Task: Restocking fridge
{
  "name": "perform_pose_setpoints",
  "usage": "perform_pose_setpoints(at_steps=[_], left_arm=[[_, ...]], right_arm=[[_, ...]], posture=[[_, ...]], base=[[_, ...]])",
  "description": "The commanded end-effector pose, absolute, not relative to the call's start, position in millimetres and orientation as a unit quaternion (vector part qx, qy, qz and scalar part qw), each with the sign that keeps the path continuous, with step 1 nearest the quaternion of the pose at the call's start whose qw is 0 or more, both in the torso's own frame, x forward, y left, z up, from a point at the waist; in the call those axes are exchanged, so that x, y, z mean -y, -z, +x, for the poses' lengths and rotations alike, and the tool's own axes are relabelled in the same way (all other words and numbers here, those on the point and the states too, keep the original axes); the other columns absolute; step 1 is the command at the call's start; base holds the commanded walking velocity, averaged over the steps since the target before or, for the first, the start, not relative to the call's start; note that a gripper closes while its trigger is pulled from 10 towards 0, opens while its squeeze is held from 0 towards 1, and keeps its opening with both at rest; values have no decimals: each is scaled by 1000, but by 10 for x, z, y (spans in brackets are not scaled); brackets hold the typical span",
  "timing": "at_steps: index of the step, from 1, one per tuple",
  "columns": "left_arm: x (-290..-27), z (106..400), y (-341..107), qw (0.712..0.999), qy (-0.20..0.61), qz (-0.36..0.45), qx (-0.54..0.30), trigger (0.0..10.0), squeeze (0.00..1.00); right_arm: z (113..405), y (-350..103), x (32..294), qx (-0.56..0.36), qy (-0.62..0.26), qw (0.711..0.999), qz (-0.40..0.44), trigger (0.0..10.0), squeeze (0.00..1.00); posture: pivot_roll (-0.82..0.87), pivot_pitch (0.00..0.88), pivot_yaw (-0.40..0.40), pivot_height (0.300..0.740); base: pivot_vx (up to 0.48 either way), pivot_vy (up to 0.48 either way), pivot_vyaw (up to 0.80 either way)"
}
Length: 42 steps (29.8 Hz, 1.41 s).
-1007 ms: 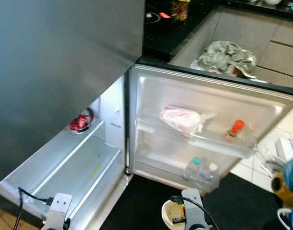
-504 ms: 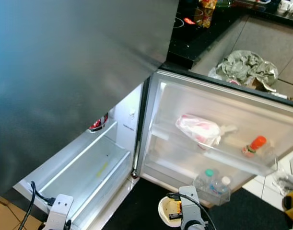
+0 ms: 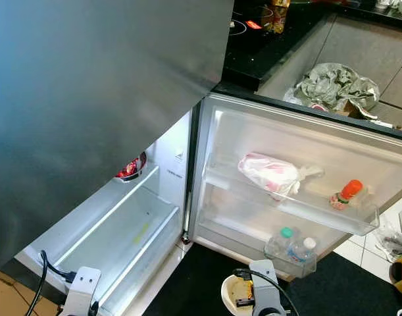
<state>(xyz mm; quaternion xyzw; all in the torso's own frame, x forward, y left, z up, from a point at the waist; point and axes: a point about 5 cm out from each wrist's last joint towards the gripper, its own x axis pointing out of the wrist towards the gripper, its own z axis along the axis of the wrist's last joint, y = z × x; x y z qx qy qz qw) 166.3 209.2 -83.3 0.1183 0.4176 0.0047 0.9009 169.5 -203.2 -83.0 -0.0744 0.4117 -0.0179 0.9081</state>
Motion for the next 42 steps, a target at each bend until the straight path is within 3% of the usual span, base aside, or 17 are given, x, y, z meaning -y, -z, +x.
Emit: perform_pose_setpoints(at_steps=[1,42], left_arm=[[-2183,1615,840,896,-20,121,-426,10000,0],[-2154,1618,840,898,-18,117,-423,10000,0]], right_arm=[[1691,829,2054,-413,24,908,-69,10000,0],[1627,857,2061,-422,20,903,-76,10000,0]], posture=[[-62,78,-49,740],[-63,81,-52,740]], base=[[0,0,0],[0,0,0]])
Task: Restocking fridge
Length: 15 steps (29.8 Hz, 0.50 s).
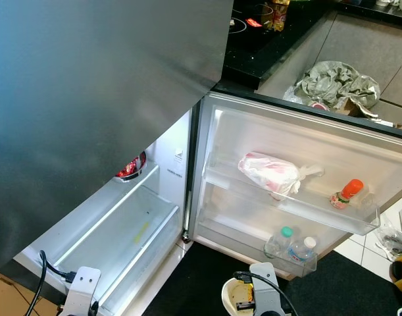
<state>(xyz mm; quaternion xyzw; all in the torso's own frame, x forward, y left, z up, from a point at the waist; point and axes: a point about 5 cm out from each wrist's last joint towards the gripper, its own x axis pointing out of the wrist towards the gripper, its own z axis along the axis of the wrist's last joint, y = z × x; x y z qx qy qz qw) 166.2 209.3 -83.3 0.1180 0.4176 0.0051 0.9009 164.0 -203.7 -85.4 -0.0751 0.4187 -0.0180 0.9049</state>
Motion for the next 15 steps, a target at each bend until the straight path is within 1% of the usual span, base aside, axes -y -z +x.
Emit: perform_pose_setpoints(at_steps=[1,15], left_arm=[[-2154,1618,840,898,-18,117,-423,10000,0],[-2156,1629,836,897,-10,126,-423,10000,0]], right_arm=[[1627,857,2061,-422,20,903,-76,10000,0],[1629,855,2073,-423,22,903,-77,10000,0]], posture=[[-63,81,-52,740],[-66,83,-51,740]], base=[[0,0,0],[0,0,0]])
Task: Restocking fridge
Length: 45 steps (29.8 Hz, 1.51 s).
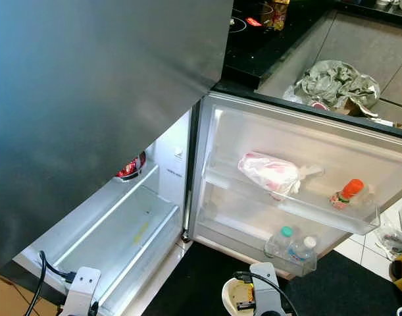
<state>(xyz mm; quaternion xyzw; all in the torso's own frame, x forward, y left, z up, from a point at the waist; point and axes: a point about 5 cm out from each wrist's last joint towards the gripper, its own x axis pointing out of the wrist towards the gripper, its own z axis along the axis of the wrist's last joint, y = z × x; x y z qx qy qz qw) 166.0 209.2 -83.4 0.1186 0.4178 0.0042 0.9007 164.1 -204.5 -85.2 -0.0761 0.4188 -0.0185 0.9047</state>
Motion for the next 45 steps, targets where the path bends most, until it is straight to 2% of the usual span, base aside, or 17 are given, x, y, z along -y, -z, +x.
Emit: perform_pose_setpoints(at_steps=[1,16,35,45], left_arm=[[-2153,1630,836,897,-8,126,-423,10000,0],[-2152,1614,843,896,-4,129,-425,10000,0],[-2183,1598,848,893,-13,128,-430,10000,0],[-2186,1598,848,893,-13,128,-431,10000,0]], right_arm=[[1628,855,2074,-423,22,903,-77,10000,0],[1622,859,2063,-423,21,902,-76,10000,0],[1657,839,2043,-411,10,909,-74,10000,0],[1663,837,2044,-411,9,908,-80,10000,0]], posture=[[-66,84,-52,740],[-63,88,-52,740],[-61,79,-48,740],[-62,81,-48,740]], base=[[0,0,0],[0,-454,0],[0,0,0],[0,0,800]])
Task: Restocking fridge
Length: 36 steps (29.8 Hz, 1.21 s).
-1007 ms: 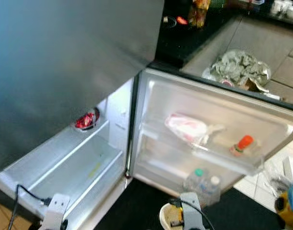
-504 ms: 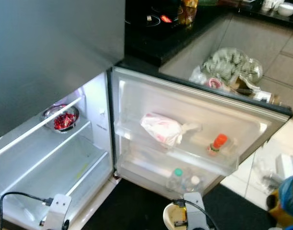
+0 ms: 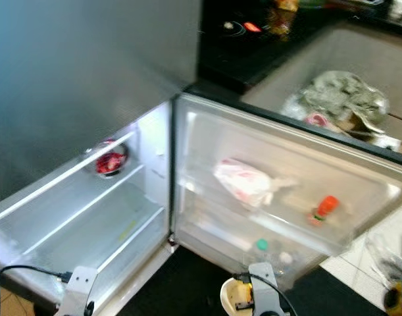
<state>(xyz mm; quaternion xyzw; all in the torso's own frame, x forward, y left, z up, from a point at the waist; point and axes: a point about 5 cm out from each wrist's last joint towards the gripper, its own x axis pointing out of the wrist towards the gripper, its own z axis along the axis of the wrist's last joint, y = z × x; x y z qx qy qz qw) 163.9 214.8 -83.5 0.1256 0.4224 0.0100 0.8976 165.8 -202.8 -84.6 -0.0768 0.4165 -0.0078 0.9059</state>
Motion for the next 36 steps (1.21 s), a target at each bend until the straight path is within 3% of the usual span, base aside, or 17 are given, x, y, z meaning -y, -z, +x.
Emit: perform_pose_setpoints(at_steps=[1,36], left_arm=[[-2185,1598,849,893,-13,128,-431,10000,0],[-2184,1599,848,893,-13,129,-430,10000,0]], right_arm=[[1663,837,2044,-412,9,908,-80,10000,0],[1640,848,2064,-418,15,904,-86,10000,0]], posture=[[-62,81,-48,740],[-61,84,-49,740]], base=[[0,0,800],[0,0,800]])
